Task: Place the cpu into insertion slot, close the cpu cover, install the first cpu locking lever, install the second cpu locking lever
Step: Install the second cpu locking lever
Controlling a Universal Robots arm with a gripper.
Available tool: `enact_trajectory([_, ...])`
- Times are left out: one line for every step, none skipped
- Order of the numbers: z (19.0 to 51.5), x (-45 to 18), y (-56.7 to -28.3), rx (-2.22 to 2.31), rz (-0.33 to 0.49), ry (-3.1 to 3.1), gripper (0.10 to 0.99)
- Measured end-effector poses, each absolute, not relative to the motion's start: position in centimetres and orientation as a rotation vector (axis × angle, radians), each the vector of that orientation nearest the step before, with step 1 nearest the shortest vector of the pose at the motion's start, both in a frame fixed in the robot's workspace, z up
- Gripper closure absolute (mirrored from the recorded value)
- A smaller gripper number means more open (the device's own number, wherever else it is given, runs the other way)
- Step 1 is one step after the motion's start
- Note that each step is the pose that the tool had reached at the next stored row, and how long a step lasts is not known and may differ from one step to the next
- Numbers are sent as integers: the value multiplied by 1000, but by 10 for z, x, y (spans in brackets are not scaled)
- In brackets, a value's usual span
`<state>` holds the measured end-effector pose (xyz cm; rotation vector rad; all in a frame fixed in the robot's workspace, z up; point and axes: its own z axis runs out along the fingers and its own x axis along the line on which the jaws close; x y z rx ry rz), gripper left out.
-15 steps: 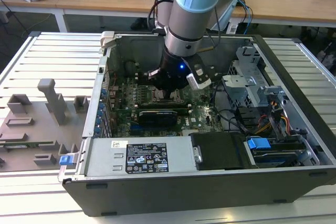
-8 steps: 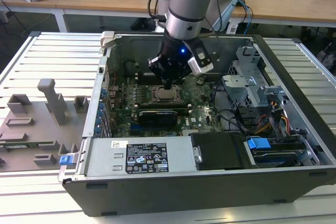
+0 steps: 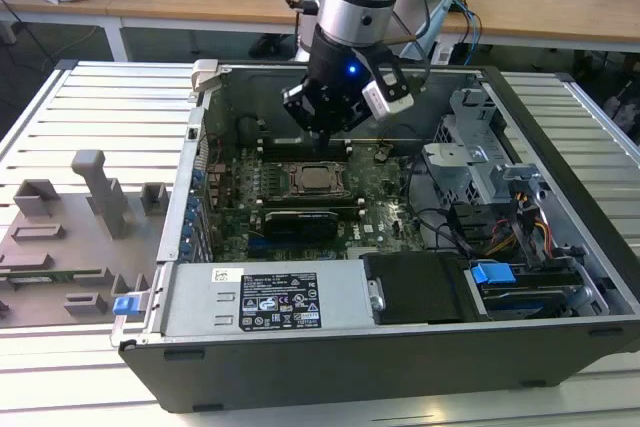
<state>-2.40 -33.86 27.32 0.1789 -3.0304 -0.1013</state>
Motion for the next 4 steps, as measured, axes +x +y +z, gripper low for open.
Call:
enact_trajectory([273, -24, -339, 179, -101, -3030, 980])
enact_trajectory([273, -24, -339, 179, -101, -3030, 980])
enact_trajectory([273, -24, -339, 179, -101, -3030, 980])
enact_trajectory([273, -24, -339, 179, -101, -3030, 980])
